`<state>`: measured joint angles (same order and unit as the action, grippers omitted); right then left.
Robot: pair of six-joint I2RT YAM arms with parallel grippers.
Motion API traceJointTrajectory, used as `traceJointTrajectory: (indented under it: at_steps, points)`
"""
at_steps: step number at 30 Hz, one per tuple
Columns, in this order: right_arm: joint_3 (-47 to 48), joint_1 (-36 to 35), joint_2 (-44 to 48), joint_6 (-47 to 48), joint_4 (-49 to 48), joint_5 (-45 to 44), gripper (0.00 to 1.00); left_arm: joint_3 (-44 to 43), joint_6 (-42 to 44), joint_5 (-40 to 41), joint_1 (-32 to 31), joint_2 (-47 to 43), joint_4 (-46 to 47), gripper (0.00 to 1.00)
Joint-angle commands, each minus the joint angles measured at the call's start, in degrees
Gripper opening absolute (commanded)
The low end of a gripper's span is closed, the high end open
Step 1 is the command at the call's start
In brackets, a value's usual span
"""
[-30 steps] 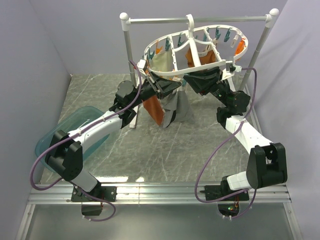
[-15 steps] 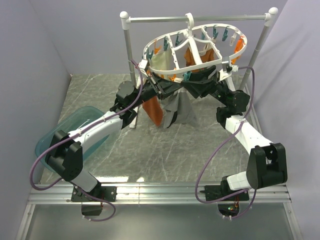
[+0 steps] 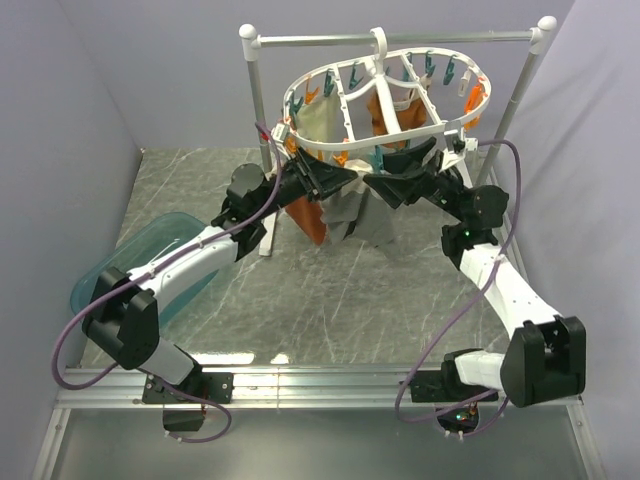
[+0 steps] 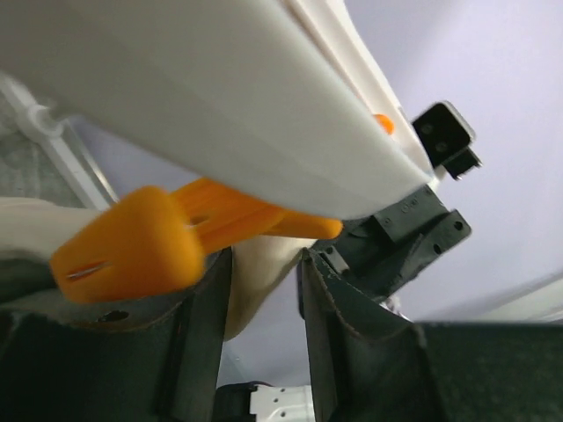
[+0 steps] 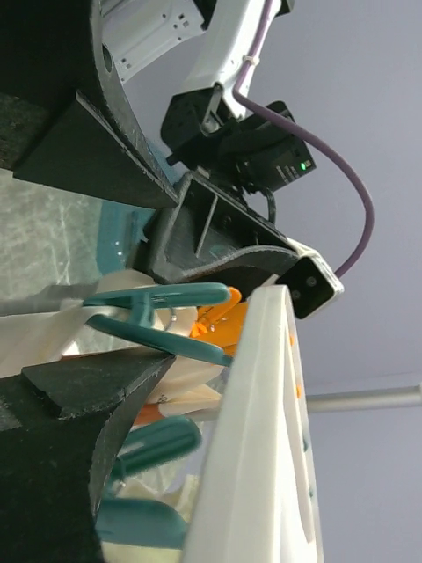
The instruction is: Clip the underwear to the hanger
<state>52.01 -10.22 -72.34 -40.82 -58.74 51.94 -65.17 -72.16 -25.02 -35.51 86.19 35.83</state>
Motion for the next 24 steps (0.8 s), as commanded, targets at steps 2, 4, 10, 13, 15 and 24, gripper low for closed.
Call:
traceJointTrajectory:
  at_steps: [2,4,10,13,15,24]
  points:
    - [-1.9,0.73,6.23,7.15,9.15,0.26,0.72,1.97,6.5,1.46,1.58,-3.66,-2.78,0.43]
    - [-2.87,0.81,7.64,9.6,13.11,0.0,0.72,2.41,8.78,2.07,1.93,-4.54,-4.97,0.45]
    - [-6.21,1.25,13.18,14.01,22.61,-1.14,0.77,3.99,13.09,2.6,4.39,-6.12,-8.85,0.49]
    - [-8.76,1.43,17.65,14.97,25.95,-1.23,0.78,4.7,14.94,2.87,5.1,-7.0,-10.17,0.5]
    - [-9.64,1.69,19.68,15.68,28.66,-1.41,0.79,5.05,16.08,2.87,5.8,-7.53,-10.78,0.52]
    - [-13.42,5.55,29.0,18.05,39.13,-0.26,0.79,7.16,20.39,-0.03,6.68,-10.34,-10.96,0.67]
